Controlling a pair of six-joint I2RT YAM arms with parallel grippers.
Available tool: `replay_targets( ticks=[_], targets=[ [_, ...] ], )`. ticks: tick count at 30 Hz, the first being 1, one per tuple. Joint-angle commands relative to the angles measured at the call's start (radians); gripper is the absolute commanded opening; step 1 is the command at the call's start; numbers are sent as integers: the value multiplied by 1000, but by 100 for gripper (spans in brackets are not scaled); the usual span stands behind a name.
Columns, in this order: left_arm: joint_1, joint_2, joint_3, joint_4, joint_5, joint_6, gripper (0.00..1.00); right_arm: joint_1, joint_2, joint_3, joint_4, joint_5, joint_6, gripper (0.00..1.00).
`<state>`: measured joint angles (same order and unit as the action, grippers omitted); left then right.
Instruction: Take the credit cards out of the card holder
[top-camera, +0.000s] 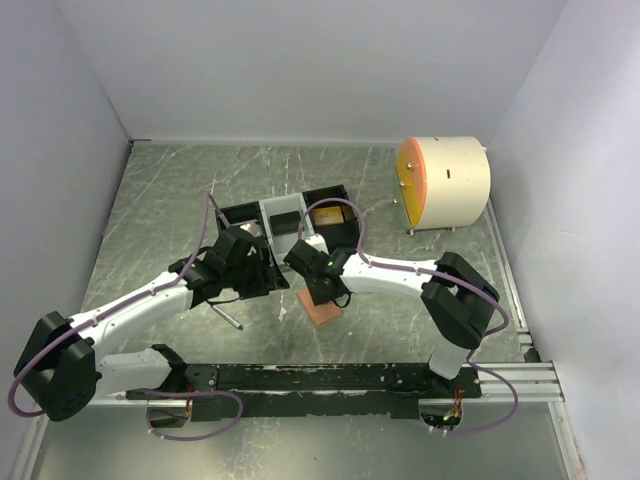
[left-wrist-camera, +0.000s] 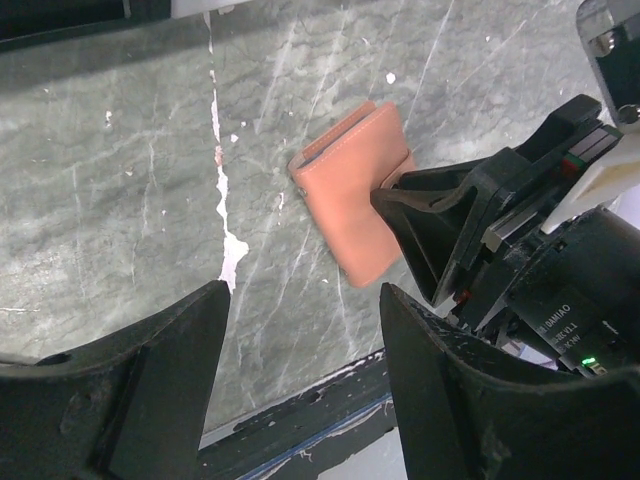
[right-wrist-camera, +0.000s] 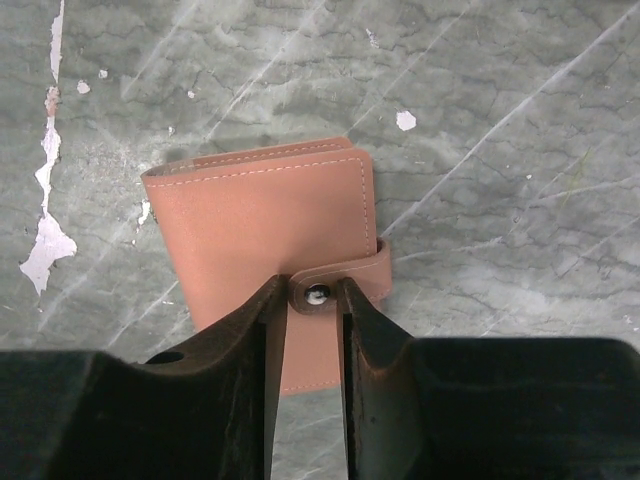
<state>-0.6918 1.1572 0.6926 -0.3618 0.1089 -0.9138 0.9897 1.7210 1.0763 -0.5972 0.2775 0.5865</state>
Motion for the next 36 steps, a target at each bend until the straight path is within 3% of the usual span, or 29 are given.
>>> replay_targets(
  ticks=[1,11,26,31,36],
  targets=[
    [-9,25,-12,48,63,23,72,0,1,-45,0,21,22,23],
    [-38,145,-44,138,127,36,70,-41,-46,-105,125,-128,45,0],
    [-132,368,8,195,57,1,70,-133,-119,-212,281,-359,97,0],
    [-144,427,24,160,4,-12,66,-147,-134,-229,301,-408,101,0],
    [-147,420,37,110,-50,-16,57,-165,-154,-233,295,-415,101,0]
  ],
)
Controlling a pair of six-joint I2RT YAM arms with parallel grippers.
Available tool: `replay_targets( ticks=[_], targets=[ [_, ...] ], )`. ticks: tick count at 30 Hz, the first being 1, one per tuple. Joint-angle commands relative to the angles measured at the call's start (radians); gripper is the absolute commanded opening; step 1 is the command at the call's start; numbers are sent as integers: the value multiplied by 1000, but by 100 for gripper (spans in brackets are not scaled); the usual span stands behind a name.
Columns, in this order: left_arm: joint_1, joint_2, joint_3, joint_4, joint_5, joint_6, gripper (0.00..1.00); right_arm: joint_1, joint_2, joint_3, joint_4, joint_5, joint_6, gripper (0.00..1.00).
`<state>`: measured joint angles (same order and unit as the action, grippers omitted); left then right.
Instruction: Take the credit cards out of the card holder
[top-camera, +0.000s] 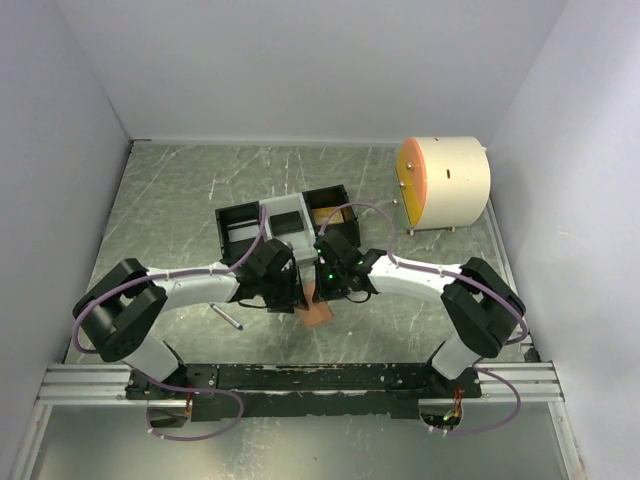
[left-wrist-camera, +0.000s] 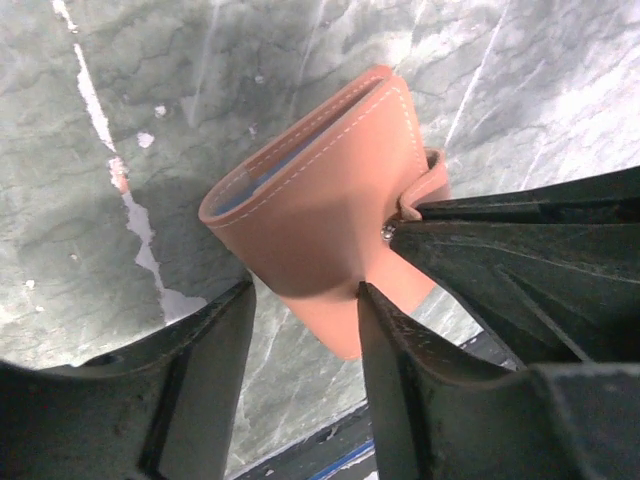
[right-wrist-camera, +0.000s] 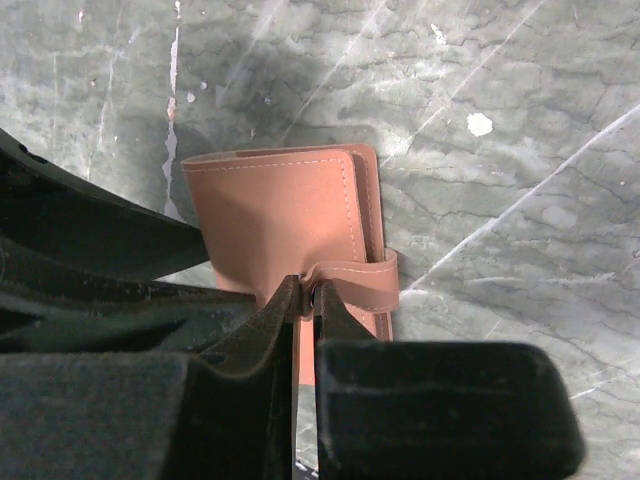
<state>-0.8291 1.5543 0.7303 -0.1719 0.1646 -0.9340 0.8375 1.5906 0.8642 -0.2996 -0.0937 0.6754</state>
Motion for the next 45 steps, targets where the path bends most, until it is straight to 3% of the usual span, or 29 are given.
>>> replay_targets(
  ticks=[1,12,18,24,28,34,41,45],
  targets=[
    [-9,18,0,-93,-119,7,54,-23,-30,-25,1,-52,13,0],
    [-10,8,-20,-128,-139,20,53,-103,-69,-66,6,-112,6,1],
    [-19,-17,-4,-140,-160,26,56,-103,-66,-13,-108,32,-50,18],
    [-19,-5,24,-171,-159,56,57,-97,-43,47,-177,76,-120,35],
    [-19,-4,25,-172,-157,54,57,-88,-31,66,-201,96,-141,38],
    [-20,-10,24,-169,-156,50,57,-60,2,89,-219,114,-156,34],
    [-19,-17,30,-186,-160,56,56,-44,23,84,-182,116,-149,20],
    [-23,-50,11,-163,-160,62,58,-43,17,80,-156,97,-142,6]
  ],
)
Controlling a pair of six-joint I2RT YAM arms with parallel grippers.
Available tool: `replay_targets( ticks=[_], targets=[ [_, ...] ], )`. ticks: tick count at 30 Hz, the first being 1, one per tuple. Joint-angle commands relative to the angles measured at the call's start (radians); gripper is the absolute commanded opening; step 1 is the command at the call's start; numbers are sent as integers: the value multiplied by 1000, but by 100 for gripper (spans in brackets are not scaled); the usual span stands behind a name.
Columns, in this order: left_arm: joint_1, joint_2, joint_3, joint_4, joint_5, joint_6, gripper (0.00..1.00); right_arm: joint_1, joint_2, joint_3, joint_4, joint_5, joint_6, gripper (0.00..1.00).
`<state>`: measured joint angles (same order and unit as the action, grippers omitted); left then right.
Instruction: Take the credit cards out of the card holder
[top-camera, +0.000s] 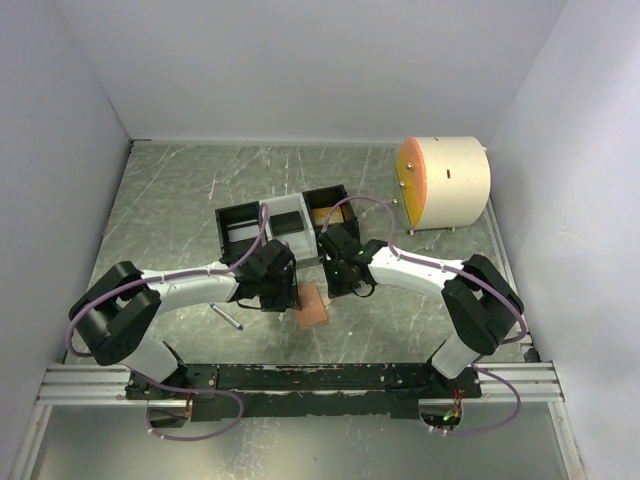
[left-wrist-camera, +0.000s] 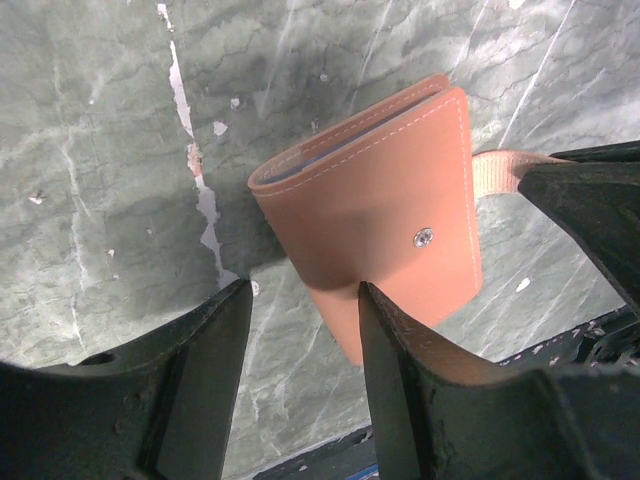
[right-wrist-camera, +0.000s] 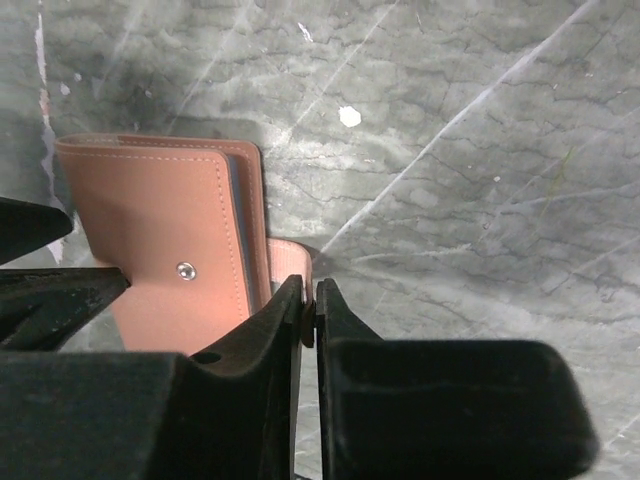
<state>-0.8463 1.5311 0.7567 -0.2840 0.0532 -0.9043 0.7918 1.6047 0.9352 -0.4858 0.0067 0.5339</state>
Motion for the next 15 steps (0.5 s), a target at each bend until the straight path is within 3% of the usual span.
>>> replay_targets(
  ticks=[1,7,15],
  targets=[
    [-6,-45,-23,-39,-49,32,59,2,-1,12,30,-6,0,1],
    [-6,-156,-63,-21,-90,-1,71,3,-83,-19,79,-90,30,0],
    [-6,-320,-99,-130,-221,-97,85,2,-159,-44,188,-252,89,0]
  ],
)
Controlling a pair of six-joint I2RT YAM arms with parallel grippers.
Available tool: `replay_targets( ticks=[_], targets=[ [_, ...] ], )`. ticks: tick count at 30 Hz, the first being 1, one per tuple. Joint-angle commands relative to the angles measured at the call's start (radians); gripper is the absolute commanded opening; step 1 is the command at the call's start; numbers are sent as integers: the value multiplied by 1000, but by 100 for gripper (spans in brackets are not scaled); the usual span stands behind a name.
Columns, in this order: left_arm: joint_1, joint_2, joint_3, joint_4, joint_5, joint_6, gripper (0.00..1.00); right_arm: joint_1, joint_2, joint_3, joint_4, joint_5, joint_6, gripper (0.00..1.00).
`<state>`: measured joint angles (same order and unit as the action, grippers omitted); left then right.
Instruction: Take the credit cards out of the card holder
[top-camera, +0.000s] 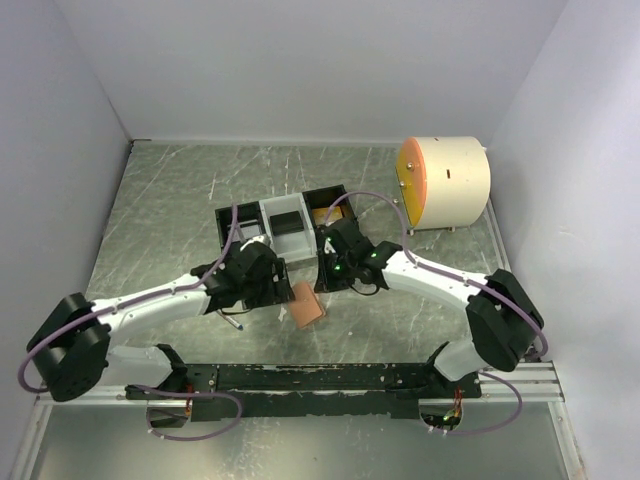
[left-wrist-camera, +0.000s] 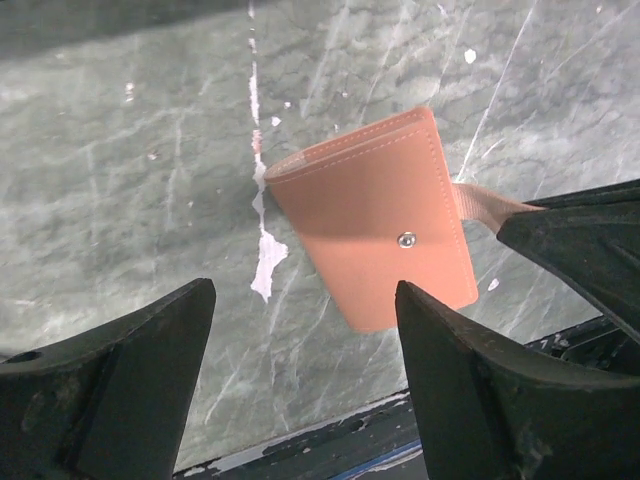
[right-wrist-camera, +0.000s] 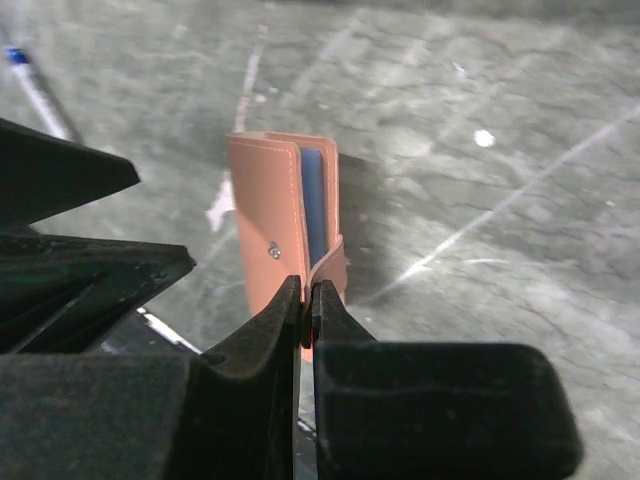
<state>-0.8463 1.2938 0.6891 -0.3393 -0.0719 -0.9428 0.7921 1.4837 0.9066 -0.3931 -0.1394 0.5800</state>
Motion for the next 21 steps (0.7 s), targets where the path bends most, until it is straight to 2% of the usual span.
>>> replay_targets(
  ticks=[1,10,21],
  targets=[
    [-6,-110,-41,-88,-117,-76,86,2,-47,-22,118,-126,56,0],
    [-6,-341,-83,-225,-286,-264,93,7,-54,-63,300,-304,151,0],
    [-6,-400,-26,-348,-332,-290,93,20,-34,-69,375,-364,195,0]
  ],
)
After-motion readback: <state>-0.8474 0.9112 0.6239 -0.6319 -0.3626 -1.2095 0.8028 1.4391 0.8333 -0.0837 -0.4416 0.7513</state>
